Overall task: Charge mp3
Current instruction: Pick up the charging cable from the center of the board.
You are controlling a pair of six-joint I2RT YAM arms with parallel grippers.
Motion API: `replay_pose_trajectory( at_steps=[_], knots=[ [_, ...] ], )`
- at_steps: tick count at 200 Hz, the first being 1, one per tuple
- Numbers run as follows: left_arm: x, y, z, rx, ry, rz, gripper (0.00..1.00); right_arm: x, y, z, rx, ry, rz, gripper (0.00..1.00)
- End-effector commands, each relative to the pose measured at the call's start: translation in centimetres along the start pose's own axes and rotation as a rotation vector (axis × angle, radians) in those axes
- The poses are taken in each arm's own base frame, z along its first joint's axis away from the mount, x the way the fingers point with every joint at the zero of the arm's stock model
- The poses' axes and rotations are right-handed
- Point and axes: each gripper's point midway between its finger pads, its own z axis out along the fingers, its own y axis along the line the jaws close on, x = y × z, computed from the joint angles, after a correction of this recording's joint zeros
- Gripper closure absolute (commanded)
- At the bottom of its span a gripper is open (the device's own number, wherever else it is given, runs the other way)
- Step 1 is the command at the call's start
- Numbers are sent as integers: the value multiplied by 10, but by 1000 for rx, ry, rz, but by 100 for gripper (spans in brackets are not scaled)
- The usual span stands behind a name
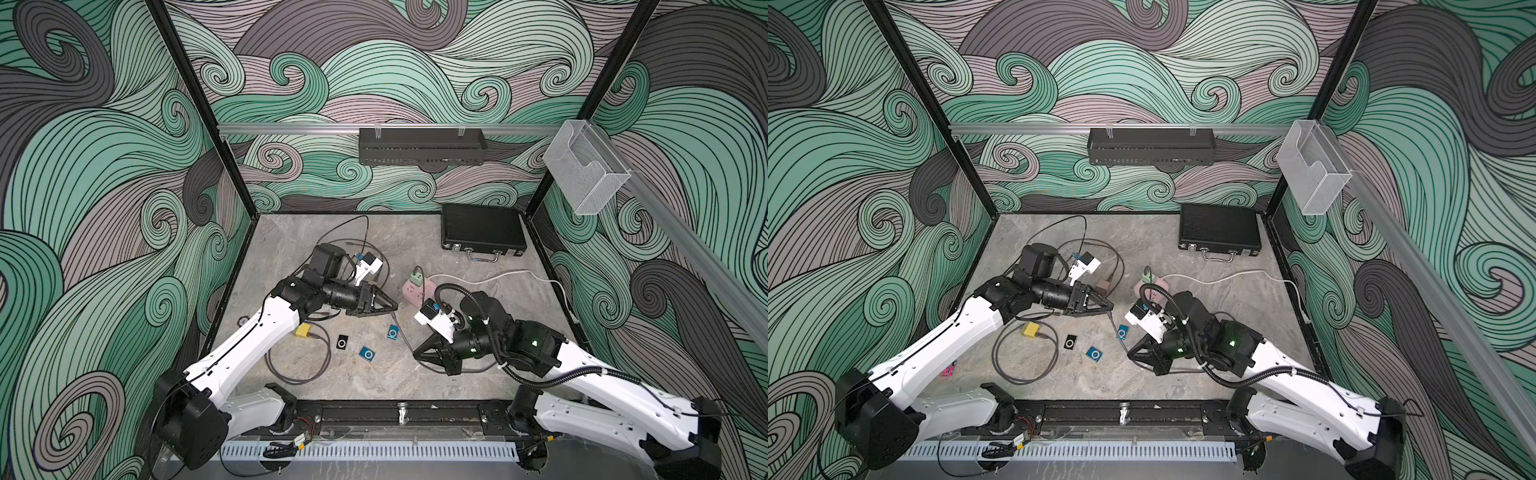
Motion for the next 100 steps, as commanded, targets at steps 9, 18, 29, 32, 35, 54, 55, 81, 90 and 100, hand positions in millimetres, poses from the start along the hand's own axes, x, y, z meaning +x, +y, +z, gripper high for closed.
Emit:
replay_pose_trajectory(
  at_steps=[9, 18, 29, 32, 35, 54, 55, 81, 90, 100],
  knots=[
    [-1, -3, 1, 34, 7, 11, 64, 0, 5, -1, -24, -23, -16, 100],
    [-1, -4, 1, 38, 7, 16, 65, 0, 5, -1, -22, -22, -15, 100],
    [-1, -6, 0, 45, 7, 23, 67, 1, 4, 0, -21, -17, -11, 100],
    [-1, -7, 0, 47, 6, 26, 68, 1, 4, 0, -21, -17, -10, 100],
    [-1, -8, 0, 49, 7, 28, 68, 2, 4, 1, -20, -14, -10, 100],
    [-1, -11, 0, 58, 10, 35, 71, 3, 3, 2, -20, -10, -11, 100],
    [0, -11, 0, 59, 10, 36, 71, 3, 3, 2, -20, -10, -12, 100],
    [2, -14, -1, 74, 20, 41, 73, 2, 2, 2, -14, -15, -16, 100],
    [3, -16, -1, 83, 26, 48, 74, 3, 1, 2, -12, -15, -16, 100],
    [5, -18, 0, 93, 35, 55, 75, 3, 0, 3, -10, -13, -14, 100]
  ],
)
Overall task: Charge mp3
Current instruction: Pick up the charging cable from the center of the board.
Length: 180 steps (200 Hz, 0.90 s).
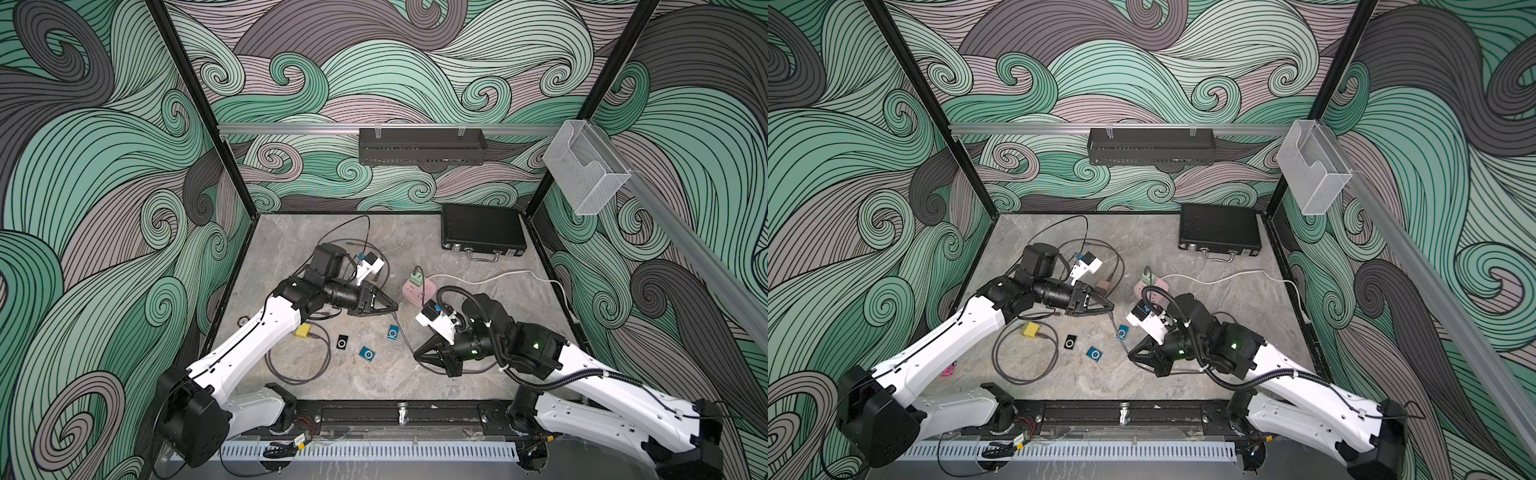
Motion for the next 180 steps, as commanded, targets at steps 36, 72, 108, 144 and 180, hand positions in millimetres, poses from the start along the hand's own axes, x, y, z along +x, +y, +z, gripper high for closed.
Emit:
replay_pose_trajectory(
  at_steps=[36, 72, 108, 144, 180],
  knots=[
    [9, -21, -2, 82, 39, 86, 75, 1, 1, 4, -14, -5, -22, 100],
    [12, -31, -4, 105, 42, 148, 76, 2, 1, 5, -20, -3, -20, 100],
    [11, -31, -4, 103, 40, 162, 78, 6, 2, 7, -34, 6, -17, 100],
    [7, -29, -2, 95, 37, 159, 82, 6, 3, 6, -38, 1, -20, 100],
    [10, -22, 5, 67, 59, 163, 86, 4, 7, 4, -53, -17, -31, 100]
  ],
)
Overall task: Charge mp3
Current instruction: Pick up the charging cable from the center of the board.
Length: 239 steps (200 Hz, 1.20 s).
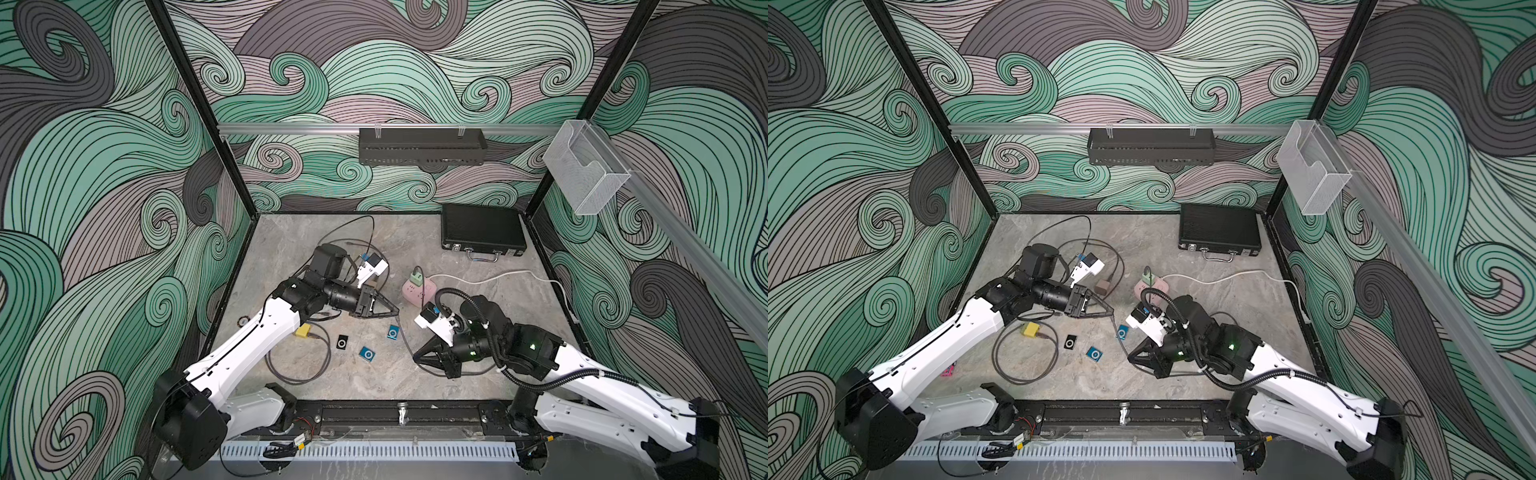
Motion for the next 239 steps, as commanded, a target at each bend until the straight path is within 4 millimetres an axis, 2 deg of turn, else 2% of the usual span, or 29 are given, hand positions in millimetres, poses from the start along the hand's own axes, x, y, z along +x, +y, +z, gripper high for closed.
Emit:
replay_pose_trajectory(
  at_steps=[1, 45, 78, 86, 97, 116, 132, 147, 165, 210, 224, 239],
  knots=[
    [-2, -7, 3, 3, 13, 62, 86, -3, 8, -2, -34, -25, -34, 100],
    [-2, -9, 6, -13, 11, 111, 91, -3, 8, -2, -33, -27, -36, 100],
    [-4, -18, 2, -7, -11, 160, 96, -2, 8, -4, -29, -37, -44, 100],
    [-4, -21, 1, -4, -13, 168, 96, -3, 6, -5, -18, -43, -46, 90],
    [-3, -24, 0, 2, -12, 184, 96, -7, 3, -8, 17, -64, -51, 70],
    [0, -25, -3, -13, -12, 203, 96, -28, 0, -24, 92, -160, -85, 45],
    [0, -25, -3, -20, -14, 218, 95, -47, 5, -38, 116, -251, -134, 34],
    [-2, -27, -2, -11, -20, 242, 95, -60, 10, -43, 108, -305, -175, 30],
    [-5, -34, 0, 15, -26, 278, 95, -64, 8, -33, 99, -270, -194, 30],
    [-6, -44, 6, 56, 6, 317, 94, -79, -4, -3, 92, -187, -262, 42],
    [-5, -46, 7, 63, 17, 328, 94, -83, -8, 1, 82, -177, -261, 49],
    [-6, -47, 7, 60, 22, 333, 94, -89, -11, 0, 56, -192, -247, 63]
  ],
)
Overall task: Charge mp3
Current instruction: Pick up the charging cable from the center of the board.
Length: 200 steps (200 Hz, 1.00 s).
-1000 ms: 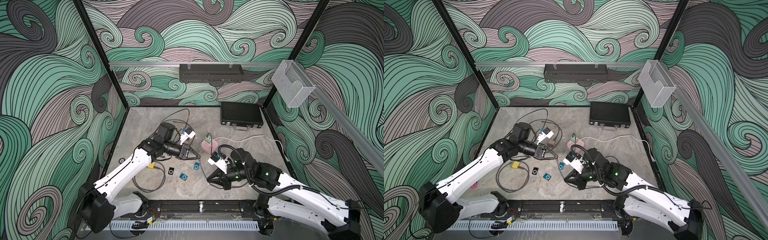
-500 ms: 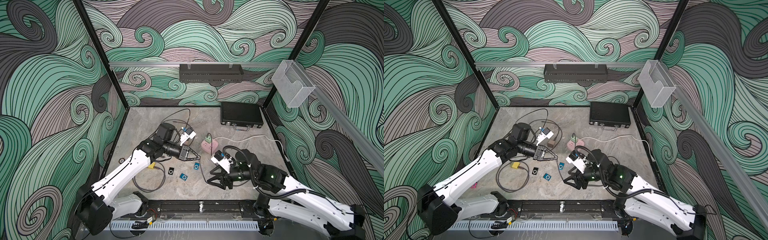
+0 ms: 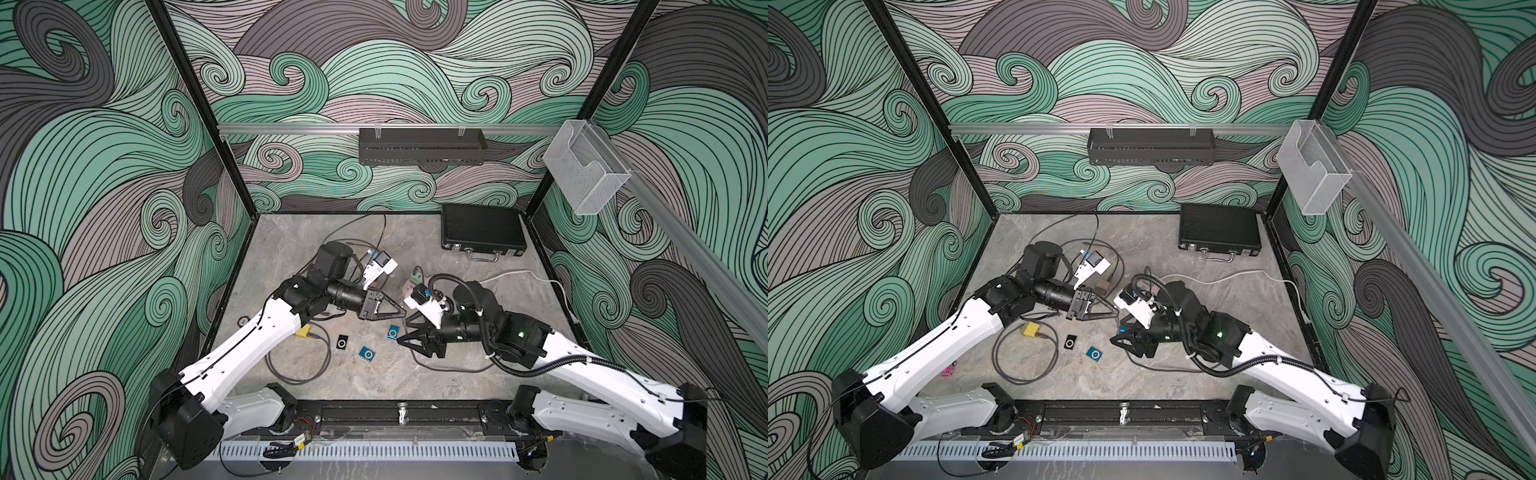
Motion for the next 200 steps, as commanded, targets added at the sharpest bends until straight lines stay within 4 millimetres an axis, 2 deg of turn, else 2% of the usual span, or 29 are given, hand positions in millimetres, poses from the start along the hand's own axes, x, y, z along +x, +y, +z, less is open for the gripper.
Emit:
replay_pose_trajectory(
  at_steps=[1, 10, 29, 49, 58, 74, 95, 115, 146, 200],
  knots=[
    [-8, -15, -1, 38, 6, 77, 94, -25, 2, -6, -47, -70, -60, 64],
    [-8, -16, 0, 41, 12, 77, 94, -28, -3, -7, -44, -89, -46, 72],
    [-8, -13, 2, 44, 20, 71, 94, -35, -8, -13, -36, -140, -37, 82],
    [-7, -13, 4, 56, 30, 67, 92, -39, -9, -17, -46, -175, -35, 100],
    [-6, -14, 4, 66, 36, 68, 86, -38, -5, -17, -72, -172, -35, 100],
    [-7, -17, 3, 76, 42, 77, 66, -33, 3, -14, -134, -139, -25, 100],
    [-10, -28, -3, 98, 49, 113, 56, -20, 10, -10, -194, -76, -6, 100],
    [-17, -33, -11, 86, 44, 132, 54, -11, 11, -11, -196, -57, -2, 100],
    [-32, -24, -23, 65, 11, 104, 52, -6, 13, -15, -185, -43, -4, 100],
    [-32, -10, -17, 65, 47, 71, 52, -3, 15, -16, -197, -33, -9, 100]
  ],
)
